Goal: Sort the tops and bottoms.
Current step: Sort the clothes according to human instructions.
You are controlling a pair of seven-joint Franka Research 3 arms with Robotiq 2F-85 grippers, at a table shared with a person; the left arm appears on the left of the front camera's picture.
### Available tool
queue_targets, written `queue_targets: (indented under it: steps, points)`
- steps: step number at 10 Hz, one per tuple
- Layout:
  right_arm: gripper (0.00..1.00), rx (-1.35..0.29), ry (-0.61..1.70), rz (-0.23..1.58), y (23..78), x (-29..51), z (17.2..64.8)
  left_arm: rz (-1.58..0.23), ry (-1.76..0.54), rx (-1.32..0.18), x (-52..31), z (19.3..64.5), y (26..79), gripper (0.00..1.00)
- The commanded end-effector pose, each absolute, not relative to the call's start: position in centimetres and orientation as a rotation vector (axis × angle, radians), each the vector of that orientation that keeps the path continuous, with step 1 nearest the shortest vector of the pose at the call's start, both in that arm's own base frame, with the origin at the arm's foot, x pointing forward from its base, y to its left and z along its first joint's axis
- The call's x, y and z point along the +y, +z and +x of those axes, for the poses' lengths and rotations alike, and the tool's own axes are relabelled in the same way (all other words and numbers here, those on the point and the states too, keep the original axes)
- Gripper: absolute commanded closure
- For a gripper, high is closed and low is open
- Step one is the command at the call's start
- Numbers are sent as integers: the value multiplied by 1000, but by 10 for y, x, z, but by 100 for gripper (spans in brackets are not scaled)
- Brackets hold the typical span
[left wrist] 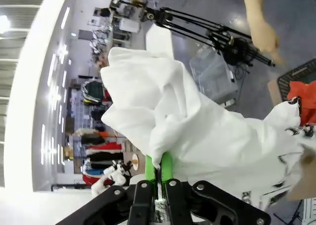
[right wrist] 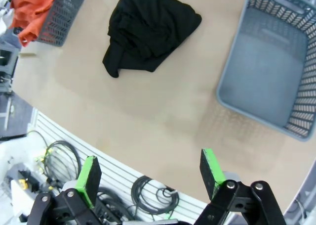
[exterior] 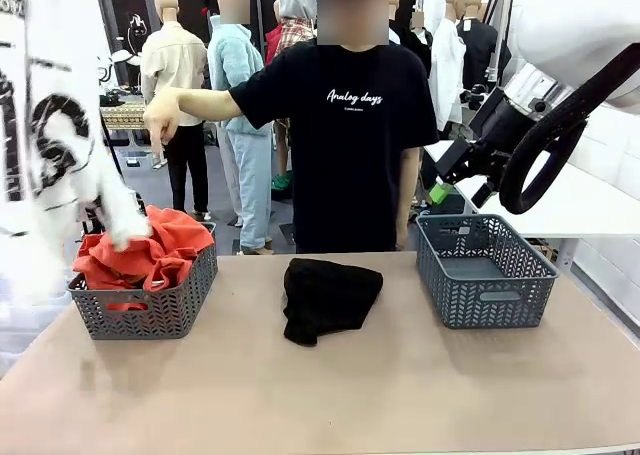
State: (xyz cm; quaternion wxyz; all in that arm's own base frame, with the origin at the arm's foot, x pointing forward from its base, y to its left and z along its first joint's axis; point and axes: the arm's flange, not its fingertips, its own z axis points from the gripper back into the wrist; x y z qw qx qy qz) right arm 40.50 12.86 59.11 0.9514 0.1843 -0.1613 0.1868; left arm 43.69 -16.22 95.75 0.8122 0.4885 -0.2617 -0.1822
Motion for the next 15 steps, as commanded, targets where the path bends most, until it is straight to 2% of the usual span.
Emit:
queue_targets:
  steps: [1, 3, 5, 8, 9, 13, 14, 15]
  points:
    - [0, -324, 378, 369, 589, 128, 403, 970, -353, -550, -176, 479, 969, 100]
    - [0, -324, 378, 369, 589, 128, 403, 841, -342, -531, -172, 507, 901, 100]
    - [0, -324, 378, 369, 589, 128, 403, 795, -303, -607, -173, 507, 903, 100]
    - [0, -324, 378, 369, 589, 128, 403, 763, -255, -644, -163, 510, 920, 100]
    - [0, -324, 378, 369, 589, 128, 403, 738, -255, -616, -161, 509, 912, 100]
    - [0, -324, 378, 369, 589, 128, 403, 561, -332, -426, -183, 505, 812, 100]
    - [0, -324, 378, 369, 589, 128, 403, 596, -294, -409, -179, 498, 829, 100]
    - [0, -324, 378, 369, 589, 128, 403, 601, -343, -461, -195, 529, 845, 100]
